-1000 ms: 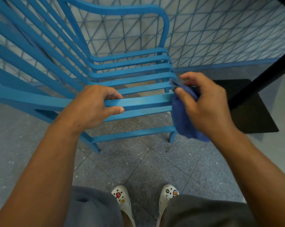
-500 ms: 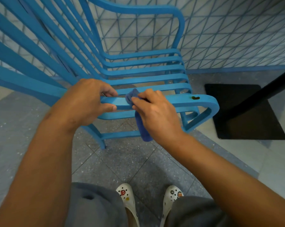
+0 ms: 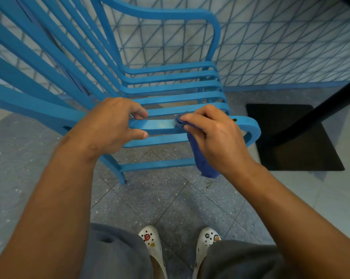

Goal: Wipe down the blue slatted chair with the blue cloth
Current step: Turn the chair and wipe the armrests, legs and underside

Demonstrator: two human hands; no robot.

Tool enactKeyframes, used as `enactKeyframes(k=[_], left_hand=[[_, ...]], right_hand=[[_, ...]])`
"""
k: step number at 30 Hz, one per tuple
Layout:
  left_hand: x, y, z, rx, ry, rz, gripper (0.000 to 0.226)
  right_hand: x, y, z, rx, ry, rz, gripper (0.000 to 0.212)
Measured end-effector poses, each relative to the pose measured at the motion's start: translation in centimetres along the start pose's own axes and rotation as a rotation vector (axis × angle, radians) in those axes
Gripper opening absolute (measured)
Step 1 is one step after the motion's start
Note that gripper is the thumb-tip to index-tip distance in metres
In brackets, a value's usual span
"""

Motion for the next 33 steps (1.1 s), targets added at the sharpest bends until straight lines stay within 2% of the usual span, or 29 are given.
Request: enactKeyframes(k=[4,11,20,27,33], left_hand=[[-0.7,-0.1,-0.3,0.010,-0.033,-0.019,0.056],[-1.8,-0.5,-1.2,0.008,-0.049,-0.039,0.059],[-6.0,-2.3,-2.8,-0.090,0.028,-0.122,0.048],[-9.6,-2.9,-4.2,-0.175,0.037,-0.205,0.044],[-10.1,-3.4,-4.7,-0.221,0.075,-0.205,0.037]], right_hand=[[1.3,-0.3,-3.1,0.079,0.063,0.007,0.024],[0.4,0.1,-3.0,0.021,0.107,0.001,0.021],[-3.7,1.6,1.1,0.008,0.166,-0.074,0.023],[-6.9,2.6,4.0,-0.035,0.097,-0.147,0.019],[-10.1,3.4,6.4,-0.047,0.041,-0.158,0.026]])
Point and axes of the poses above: each hand's wrist, its own y-axis away from the middle knuckle, its own z-axis out of the back of the hand, x = y × z, the point moved 8 cm from there along -y, towards the middle knuckle, and after that the axes turned 10 degrees about -y, right-handed, at the moved point
